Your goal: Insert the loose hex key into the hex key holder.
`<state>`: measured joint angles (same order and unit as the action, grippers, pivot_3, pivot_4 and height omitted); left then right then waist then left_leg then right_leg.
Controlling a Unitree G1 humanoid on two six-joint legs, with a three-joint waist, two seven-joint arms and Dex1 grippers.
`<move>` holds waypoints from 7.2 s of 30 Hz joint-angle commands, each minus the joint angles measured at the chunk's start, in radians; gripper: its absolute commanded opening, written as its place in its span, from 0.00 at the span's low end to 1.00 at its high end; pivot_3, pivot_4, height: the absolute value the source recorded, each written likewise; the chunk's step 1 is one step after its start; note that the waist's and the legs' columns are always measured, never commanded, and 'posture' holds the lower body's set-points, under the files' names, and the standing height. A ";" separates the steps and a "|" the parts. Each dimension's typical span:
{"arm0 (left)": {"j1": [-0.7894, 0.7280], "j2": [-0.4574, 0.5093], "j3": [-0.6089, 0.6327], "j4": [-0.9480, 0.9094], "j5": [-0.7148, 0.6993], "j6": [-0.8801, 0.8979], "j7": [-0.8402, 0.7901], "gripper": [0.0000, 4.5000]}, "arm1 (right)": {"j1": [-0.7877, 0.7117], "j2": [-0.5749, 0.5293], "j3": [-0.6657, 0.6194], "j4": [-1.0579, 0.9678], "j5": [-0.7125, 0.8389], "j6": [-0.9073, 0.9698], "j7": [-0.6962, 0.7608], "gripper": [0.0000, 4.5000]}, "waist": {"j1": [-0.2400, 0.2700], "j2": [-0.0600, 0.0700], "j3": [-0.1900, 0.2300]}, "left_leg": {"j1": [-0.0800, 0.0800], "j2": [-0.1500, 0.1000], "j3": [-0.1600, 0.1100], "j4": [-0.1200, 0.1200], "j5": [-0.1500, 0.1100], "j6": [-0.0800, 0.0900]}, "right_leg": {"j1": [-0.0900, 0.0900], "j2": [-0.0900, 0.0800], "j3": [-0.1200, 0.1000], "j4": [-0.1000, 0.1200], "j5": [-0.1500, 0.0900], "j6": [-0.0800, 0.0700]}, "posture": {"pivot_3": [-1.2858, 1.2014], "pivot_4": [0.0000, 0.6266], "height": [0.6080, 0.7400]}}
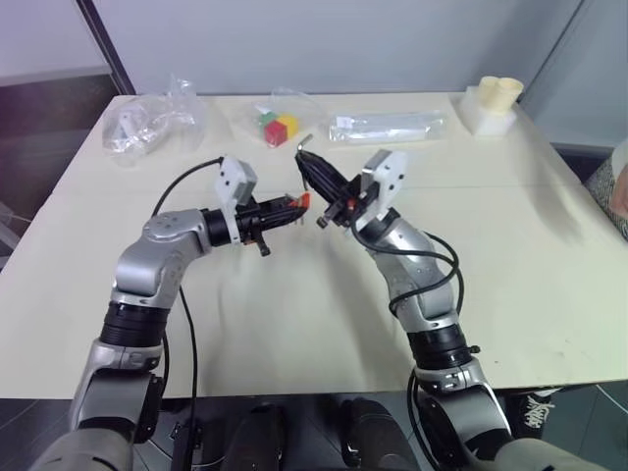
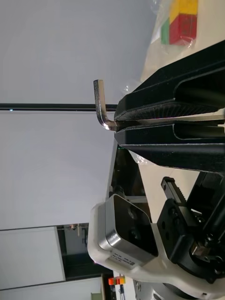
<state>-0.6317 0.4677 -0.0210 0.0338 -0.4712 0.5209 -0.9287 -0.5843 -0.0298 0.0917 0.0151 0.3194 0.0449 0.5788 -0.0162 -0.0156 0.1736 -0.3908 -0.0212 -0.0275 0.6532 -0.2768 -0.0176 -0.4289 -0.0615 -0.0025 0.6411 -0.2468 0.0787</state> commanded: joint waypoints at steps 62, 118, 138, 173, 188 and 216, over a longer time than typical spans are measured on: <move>-0.014 -0.016 0.056 -0.071 -0.074 0.042 0.028 0.06 | -0.040 -0.007 -0.016 0.008 0.004 -0.033 -0.004 0.01 | 0.000 0.000 0.000 | 0.000 0.000 0.000 0.001 0.000 0.000 | -0.001 0.000 0.000 0.005 0.000 0.000 | 0.52 0.24 1.00; 0.104 0.020 0.143 -0.175 -0.194 0.348 0.216 0.06 | 0.142 -0.186 -0.046 -0.208 0.043 0.109 0.022 0.90 | 0.000 0.000 0.000 | 0.000 0.000 0.000 0.002 0.000 0.000 | -0.001 -0.001 0.001 0.005 0.000 0.000 | 0.52 0.24 1.00; 0.245 -0.007 0.453 0.081 -0.330 0.771 0.527 0.06 | 0.206 -0.160 -0.010 -0.235 0.016 0.106 -0.019 0.90 | 0.000 0.000 -0.002 | 0.001 0.000 -0.001 0.005 0.000 0.000 | 0.000 -0.001 0.001 0.006 0.000 0.000 | 0.52 0.24 1.00; 0.343 0.308 0.373 -0.258 -0.261 0.732 0.545 0.99 | 0.190 -0.147 0.009 -0.174 -0.003 0.072 0.006 0.91 | 0.001 -0.002 -0.003 | 0.013 0.000 0.002 -0.006 0.001 -0.003 | 0.005 -0.003 0.005 0.004 -0.001 -0.002 | 0.52 0.24 1.00; 0.358 0.423 0.268 -0.221 -0.091 0.486 0.383 0.99 | 0.192 -0.154 0.009 -0.177 -0.005 0.077 0.014 0.91 | 0.001 -0.002 -0.003 | 0.008 0.001 0.002 -0.006 0.001 -0.003 | 0.000 -0.004 0.004 0.003 -0.002 -0.003 | 0.52 0.24 1.00; 0.280 0.520 0.230 -0.364 -0.050 0.392 0.181 0.99 | 0.140 -0.244 -0.004 -0.210 0.120 0.229 0.173 0.91 | 0.000 -0.002 -0.002 | 0.003 0.001 0.001 -0.005 0.001 -0.002 | -0.002 -0.003 0.002 0.003 -0.001 -0.002 | 0.52 0.24 1.00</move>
<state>-0.3276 0.9608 0.1546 -0.2988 -0.5019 0.9185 -0.7203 -0.4170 -0.2617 0.0992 -0.1375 0.3893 0.2402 0.7184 -0.0159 -0.0173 0.1714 -0.3875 -0.0206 -0.0260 0.6484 -0.2759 -0.0198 -0.4308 -0.0642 -0.0003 0.6438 -0.2482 0.0762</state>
